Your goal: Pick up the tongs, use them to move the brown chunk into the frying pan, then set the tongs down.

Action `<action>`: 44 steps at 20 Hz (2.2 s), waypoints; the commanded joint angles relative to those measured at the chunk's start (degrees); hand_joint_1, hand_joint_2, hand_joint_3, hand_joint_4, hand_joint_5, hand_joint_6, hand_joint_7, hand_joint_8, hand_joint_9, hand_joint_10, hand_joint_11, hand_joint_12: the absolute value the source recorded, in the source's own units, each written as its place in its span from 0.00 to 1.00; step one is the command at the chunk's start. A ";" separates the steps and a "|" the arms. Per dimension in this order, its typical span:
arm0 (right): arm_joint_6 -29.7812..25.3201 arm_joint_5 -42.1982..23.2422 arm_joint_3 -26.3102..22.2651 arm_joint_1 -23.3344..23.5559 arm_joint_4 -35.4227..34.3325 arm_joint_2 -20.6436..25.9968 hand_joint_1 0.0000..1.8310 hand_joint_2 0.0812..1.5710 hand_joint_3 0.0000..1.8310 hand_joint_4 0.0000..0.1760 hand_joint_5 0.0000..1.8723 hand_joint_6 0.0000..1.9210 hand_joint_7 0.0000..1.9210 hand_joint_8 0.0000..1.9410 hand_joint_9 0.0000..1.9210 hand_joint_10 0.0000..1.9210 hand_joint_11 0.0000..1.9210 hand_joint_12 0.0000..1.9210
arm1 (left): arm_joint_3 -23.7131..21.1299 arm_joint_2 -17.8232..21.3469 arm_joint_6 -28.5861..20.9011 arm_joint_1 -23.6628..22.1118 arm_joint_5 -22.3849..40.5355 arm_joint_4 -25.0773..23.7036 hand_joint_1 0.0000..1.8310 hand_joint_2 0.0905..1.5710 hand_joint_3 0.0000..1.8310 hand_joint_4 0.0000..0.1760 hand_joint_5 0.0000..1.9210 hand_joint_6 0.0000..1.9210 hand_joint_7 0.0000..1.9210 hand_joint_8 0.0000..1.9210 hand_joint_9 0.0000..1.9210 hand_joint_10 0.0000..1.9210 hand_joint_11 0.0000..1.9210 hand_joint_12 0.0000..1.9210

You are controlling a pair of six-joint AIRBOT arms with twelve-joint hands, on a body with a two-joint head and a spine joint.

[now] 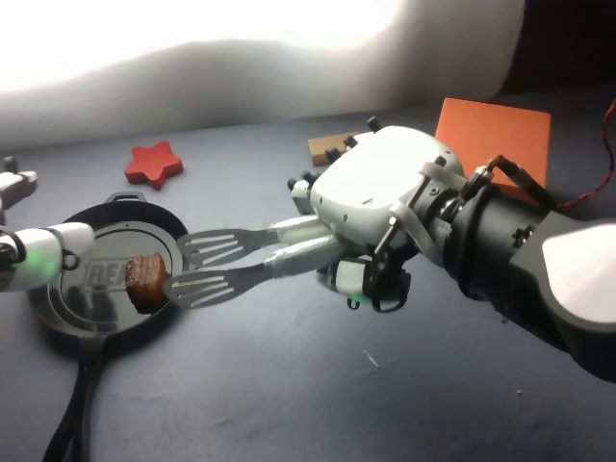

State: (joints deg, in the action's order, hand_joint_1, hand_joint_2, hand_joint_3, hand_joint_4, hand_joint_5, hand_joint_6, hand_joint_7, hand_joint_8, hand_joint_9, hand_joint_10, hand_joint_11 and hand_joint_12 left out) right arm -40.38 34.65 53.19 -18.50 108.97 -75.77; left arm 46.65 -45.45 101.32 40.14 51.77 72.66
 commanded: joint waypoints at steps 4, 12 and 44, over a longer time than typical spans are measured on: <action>-13.27 3.63 0.51 -3.91 16.95 -0.13 0.35 0.87 0.00 0.00 0.26 0.53 0.35 0.47 0.31 0.62 0.22 0.89 | -2.54 0.37 0.43 -1.77 4.86 -2.73 0.02 0.82 0.00 0.11 0.09 0.00 0.10 0.00 0.09 0.00 0.00 0.31; -12.61 4.70 1.03 -7.34 17.39 -0.89 0.30 0.87 0.00 0.00 0.20 0.55 0.29 0.48 0.23 0.62 0.13 0.92 | -4.78 0.37 1.07 -3.20 3.51 -3.20 0.01 0.82 0.00 0.13 0.09 0.00 0.10 0.00 0.09 0.00 0.00 0.28; 3.76 7.31 -25.15 -4.43 -3.23 26.07 0.08 0.70 0.01 0.00 0.28 0.16 0.38 0.09 0.29 0.28 0.00 0.79 | -4.64 0.32 1.00 -8.44 -4.28 -6.80 0.07 0.81 0.00 0.09 0.18 0.02 0.24 0.01 0.21 0.03 0.00 0.48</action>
State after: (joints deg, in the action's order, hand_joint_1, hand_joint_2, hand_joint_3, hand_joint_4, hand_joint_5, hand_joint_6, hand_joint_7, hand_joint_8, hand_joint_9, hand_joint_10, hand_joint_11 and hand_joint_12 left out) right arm -35.99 40.51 27.86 -23.22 102.37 -48.97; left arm 42.06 -45.47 102.30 32.03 45.87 69.47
